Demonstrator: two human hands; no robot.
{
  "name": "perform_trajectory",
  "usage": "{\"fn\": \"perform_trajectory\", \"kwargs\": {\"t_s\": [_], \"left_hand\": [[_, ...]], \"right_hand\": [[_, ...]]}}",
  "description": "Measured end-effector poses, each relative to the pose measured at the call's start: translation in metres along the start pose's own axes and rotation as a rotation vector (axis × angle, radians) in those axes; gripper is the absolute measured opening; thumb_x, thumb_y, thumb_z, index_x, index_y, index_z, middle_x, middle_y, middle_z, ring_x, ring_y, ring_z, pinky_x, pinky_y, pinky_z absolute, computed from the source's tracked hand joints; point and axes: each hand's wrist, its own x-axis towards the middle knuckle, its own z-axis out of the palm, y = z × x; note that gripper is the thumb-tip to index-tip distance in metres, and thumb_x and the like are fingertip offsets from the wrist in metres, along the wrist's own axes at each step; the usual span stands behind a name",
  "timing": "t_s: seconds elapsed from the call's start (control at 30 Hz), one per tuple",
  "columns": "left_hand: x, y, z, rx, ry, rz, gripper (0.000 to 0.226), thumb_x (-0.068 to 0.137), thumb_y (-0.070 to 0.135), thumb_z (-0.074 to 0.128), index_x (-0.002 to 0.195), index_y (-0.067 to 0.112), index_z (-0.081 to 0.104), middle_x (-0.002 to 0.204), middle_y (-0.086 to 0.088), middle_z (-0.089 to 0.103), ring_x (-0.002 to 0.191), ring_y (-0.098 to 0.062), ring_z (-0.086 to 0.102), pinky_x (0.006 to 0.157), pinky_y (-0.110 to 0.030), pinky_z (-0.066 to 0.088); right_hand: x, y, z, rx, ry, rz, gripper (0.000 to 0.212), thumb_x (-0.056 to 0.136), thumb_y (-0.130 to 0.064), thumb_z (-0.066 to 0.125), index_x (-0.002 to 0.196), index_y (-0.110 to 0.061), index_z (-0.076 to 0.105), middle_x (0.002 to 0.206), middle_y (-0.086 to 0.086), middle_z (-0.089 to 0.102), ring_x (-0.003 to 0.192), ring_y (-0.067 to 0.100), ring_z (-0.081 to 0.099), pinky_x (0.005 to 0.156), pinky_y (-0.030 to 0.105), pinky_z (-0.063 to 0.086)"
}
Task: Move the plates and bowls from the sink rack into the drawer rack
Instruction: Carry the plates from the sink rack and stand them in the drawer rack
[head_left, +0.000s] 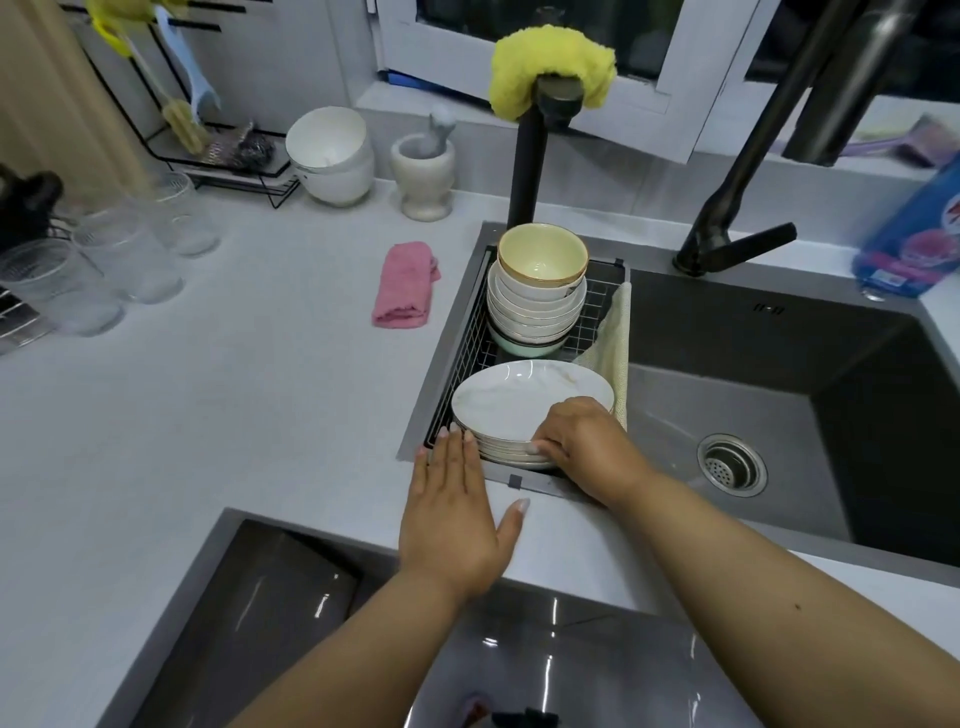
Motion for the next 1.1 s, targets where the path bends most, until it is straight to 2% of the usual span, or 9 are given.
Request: {"fn": "perform_trajectory", "kwargs": {"t_s": [0.17, 0.37, 0.5, 0.6, 0.7, 0.77, 0.83, 0.93, 1.1], "left_hand": [[-0.001, -0.001, -0.004, -0.001, -0.049, 0.002, 0.089, 0.088, 0.066, 0.005, 0.149, 0.002, -0.003, 0.159, -0.017, -0.003, 0.147, -0.026, -0.009, 0.117, -0.043, -0.006], [-0.003, -0.001, -0.007, 0.041, -0.067, -0.002, 0.091, 0.084, 0.066, -0.007, 0.149, 0.003, -0.007, 0.159, -0.015, -0.007, 0.146, -0.025, -0.013, 0.119, -0.041, -0.008], [-0.003, -0.003, -0.008, -0.029, -0.063, 0.005, 0.088, 0.085, 0.063, -0.010, 0.150, 0.005, -0.002, 0.160, -0.012, -0.002, 0.147, -0.021, -0.008, 0.120, -0.037, -0.007], [-0.003, -0.004, -0.021, -0.390, 0.009, -0.091, 0.067, 0.098, 0.050, 0.020, 0.150, 0.007, 0.016, 0.157, -0.008, 0.019, 0.146, -0.021, 0.010, 0.119, -0.031, 0.010], [-0.004, 0.008, -0.058, -0.870, 0.208, -0.304, 0.028, 0.101, 0.035, 0.032, 0.108, 0.015, 0.050, 0.102, 0.003, 0.057, 0.108, -0.027, 0.053, 0.085, -0.031, 0.040], [-0.005, 0.020, -0.088, -1.311, 0.147, -0.514, 0.028, 0.101, 0.043, 0.027, 0.099, 0.022, 0.047, 0.091, -0.002, 0.059, 0.098, -0.031, 0.061, 0.084, -0.038, 0.049], [-0.009, 0.028, -0.110, -1.709, -0.053, -0.686, 0.034, 0.099, 0.052, 0.029, 0.111, 0.023, 0.040, 0.095, -0.017, 0.063, 0.091, -0.036, 0.066, 0.080, -0.044, 0.056], [-0.031, 0.040, -0.127, -1.893, -0.191, -0.745, 0.041, 0.097, 0.041, 0.041, 0.120, 0.008, 0.048, 0.098, -0.023, 0.063, 0.081, -0.035, 0.067, 0.062, -0.040, 0.060], [-0.089, 0.069, -0.129, -1.961, 0.002, -0.788, 0.033, 0.085, 0.005, 0.033, 0.111, 0.003, 0.053, 0.100, -0.022, 0.065, 0.086, -0.037, 0.065, 0.068, -0.047, 0.058]], "right_hand": [[0.009, -0.003, -0.006, -0.051, 0.187, -0.100, 0.035, 0.086, -0.029, 0.050, 0.062, -0.009, 0.064, 0.061, 0.005, 0.058, 0.059, 0.027, 0.056, 0.065, 0.027, 0.032], [0.026, -0.010, -0.031, -0.047, 0.277, -0.139, 0.040, 0.088, -0.033, 0.048, 0.066, -0.004, 0.063, 0.064, 0.009, 0.059, 0.061, 0.028, 0.057, 0.060, 0.030, 0.046], [0.017, -0.016, -0.052, -0.004, 0.393, -0.101, 0.031, 0.087, -0.030, 0.056, 0.072, -0.005, 0.065, 0.068, 0.009, 0.063, 0.064, 0.028, 0.058, 0.066, 0.024, 0.037], [0.002, -0.024, -0.068, 0.009, 0.461, -0.153, 0.038, 0.088, -0.034, 0.046, 0.072, -0.005, 0.064, 0.068, 0.008, 0.061, 0.064, 0.027, 0.055, 0.067, 0.024, 0.033], [-0.017, -0.034, -0.085, 0.003, 0.480, -0.213, 0.036, 0.089, -0.033, 0.047, 0.072, -0.006, 0.063, 0.067, 0.007, 0.059, 0.062, 0.025, 0.052, 0.066, 0.023, 0.030], [-0.034, -0.042, -0.093, -0.024, 0.478, -0.259, 0.034, 0.089, -0.032, 0.047, 0.072, -0.006, 0.063, 0.067, 0.007, 0.058, 0.062, 0.023, 0.051, 0.065, 0.021, 0.028], [-0.052, -0.050, -0.098, -0.059, 0.459, -0.314, 0.035, 0.090, -0.031, 0.047, 0.070, -0.006, 0.062, 0.067, 0.008, 0.057, 0.062, 0.025, 0.052, 0.062, 0.023, 0.027], [-0.084, -0.065, -0.100, -0.112, 0.444, -0.400, 0.036, 0.091, -0.029, 0.046, 0.069, -0.005, 0.062, 0.068, 0.008, 0.057, 0.063, 0.026, 0.052, 0.063, 0.026, 0.029], [-0.144, -0.076, -0.097, -0.016, 0.443, -0.490, 0.038, 0.096, -0.032, 0.043, 0.075, -0.008, 0.063, 0.073, 0.005, 0.058, 0.071, 0.019, 0.048, 0.068, 0.026, 0.034]]}}
